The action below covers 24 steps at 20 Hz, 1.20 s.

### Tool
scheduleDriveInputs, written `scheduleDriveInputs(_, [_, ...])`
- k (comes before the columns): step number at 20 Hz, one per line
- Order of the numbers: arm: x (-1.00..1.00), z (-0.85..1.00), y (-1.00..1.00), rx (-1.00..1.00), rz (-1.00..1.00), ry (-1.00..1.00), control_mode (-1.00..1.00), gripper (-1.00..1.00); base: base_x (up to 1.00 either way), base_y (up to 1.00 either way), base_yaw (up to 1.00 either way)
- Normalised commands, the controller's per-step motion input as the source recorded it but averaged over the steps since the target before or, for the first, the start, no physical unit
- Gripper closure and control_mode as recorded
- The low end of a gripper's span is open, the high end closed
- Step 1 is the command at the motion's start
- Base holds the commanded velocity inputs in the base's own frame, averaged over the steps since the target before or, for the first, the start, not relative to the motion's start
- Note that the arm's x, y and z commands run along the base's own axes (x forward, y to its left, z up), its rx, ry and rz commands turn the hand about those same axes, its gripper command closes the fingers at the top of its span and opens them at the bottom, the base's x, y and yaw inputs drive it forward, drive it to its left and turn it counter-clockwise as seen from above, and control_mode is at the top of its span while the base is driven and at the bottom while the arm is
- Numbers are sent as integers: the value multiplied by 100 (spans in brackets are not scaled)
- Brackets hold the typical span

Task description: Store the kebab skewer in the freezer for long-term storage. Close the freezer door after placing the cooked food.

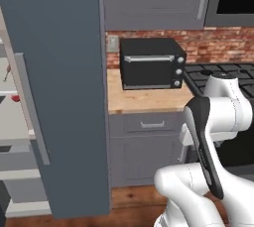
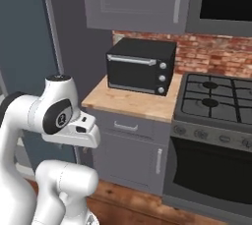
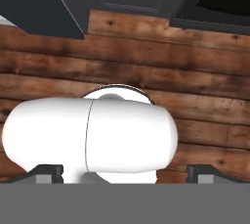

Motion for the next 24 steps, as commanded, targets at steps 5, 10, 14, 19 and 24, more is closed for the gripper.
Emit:
scheduleDriveInputs(5, [0, 0, 0, 0, 0, 0, 100, -100, -18, 71, -7])
scheduleDriveInputs(10, [0, 0, 0, 0, 0, 0, 100, -100, -32, 79, -11])
scheduleDriveInputs(14, [0, 0, 0, 0, 0, 0, 100, -100, -39, 76, -12])
scheduleDriveInputs(19, [0, 0, 0, 0, 0, 0, 100, -100, -47, 74, -12])
scheduleDriveInputs(24, [0, 0, 0, 0, 0, 0, 100, -100, -46, 86, -15])
